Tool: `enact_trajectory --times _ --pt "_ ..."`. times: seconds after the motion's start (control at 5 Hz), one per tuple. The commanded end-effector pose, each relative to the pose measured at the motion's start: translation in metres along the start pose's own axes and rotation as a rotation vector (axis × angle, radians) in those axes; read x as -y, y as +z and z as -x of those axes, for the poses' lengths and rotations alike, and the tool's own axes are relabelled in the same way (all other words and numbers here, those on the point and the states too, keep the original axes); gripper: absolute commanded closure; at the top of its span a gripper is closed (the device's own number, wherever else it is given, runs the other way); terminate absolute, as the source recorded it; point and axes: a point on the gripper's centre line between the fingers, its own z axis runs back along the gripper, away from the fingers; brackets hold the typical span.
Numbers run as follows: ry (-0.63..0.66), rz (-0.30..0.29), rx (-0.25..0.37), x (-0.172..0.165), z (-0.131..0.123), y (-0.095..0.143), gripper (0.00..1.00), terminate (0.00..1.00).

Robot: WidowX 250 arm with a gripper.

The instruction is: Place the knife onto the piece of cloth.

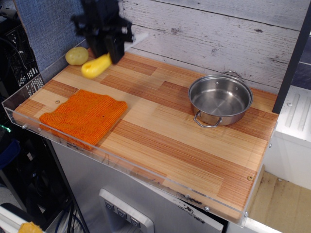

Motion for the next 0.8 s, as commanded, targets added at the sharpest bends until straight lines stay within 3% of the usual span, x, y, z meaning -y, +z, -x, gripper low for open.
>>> enact_trajectory --times 0.0,0.2,0.6 --pt "0.099 -0.019 -0.062 -0.015 0.044 -0.025 1.00 0.00" --pt "0.120 -0.035 -0.100 -0.023 0.060 -0.037 1.00 0.00" --pt "0.158 -0.059 -0.118 -0.035 0.067 -0.045 1.00 0.00"
